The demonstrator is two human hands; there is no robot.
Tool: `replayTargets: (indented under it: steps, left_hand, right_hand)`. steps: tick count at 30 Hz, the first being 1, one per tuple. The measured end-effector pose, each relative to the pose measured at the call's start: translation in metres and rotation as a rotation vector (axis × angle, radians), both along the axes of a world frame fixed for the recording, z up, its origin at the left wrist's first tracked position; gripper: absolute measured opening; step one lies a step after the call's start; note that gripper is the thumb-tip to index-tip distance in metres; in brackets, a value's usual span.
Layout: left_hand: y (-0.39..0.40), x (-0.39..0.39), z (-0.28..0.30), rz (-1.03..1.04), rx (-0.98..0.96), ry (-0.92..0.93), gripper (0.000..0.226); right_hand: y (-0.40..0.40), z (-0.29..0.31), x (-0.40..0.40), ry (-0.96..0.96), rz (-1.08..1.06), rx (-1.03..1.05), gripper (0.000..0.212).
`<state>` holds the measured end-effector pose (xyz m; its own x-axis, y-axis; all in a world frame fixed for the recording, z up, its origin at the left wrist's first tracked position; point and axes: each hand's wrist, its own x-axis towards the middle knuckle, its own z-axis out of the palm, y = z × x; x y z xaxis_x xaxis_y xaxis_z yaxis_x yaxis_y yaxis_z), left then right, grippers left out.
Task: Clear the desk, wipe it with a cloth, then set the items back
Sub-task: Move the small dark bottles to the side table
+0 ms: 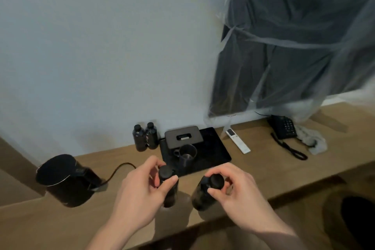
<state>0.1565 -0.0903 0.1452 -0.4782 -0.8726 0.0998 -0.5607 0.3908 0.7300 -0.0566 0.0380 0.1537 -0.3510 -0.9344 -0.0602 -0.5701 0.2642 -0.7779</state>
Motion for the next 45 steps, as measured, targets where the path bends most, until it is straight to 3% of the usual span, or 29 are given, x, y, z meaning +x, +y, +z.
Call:
replayTargets:
  steps: [10, 17, 25, 34, 45]
  left_hand:
    - [0.17, -0.115, -0.008, -0.194, 0.06, 0.027, 0.032]
    - [0.254, -0.202, 0.012, -0.398, -0.029, -0.043, 0.034]
    - [0.31, -0.309, 0.014, -0.589, -0.014, -0.076, 0.029]
    - [0.349, -0.432, -0.006, -0.668, 0.072, -0.125, 0.026]
    - [0.407, -0.58, -0.008, -0.745, -0.023, -0.167, 0.025]
  right_hand:
    - [0.217, -0.008, -0.099, 0.067, -0.197, 0.07, 0.031]
    - [0.332, 0.007, -0.144, 0.089, -0.384, 0.048, 0.031]
    - [0.406, 0.001, -0.205, 0.057, -0.545, 0.018, 0.031]
    - [0.448, -0.016, -0.324, 0.064, -0.562, 0.069, 0.035]
    - [0.525, -0.024, -0.455, 0.0, -0.629, 0.057, 0.034]
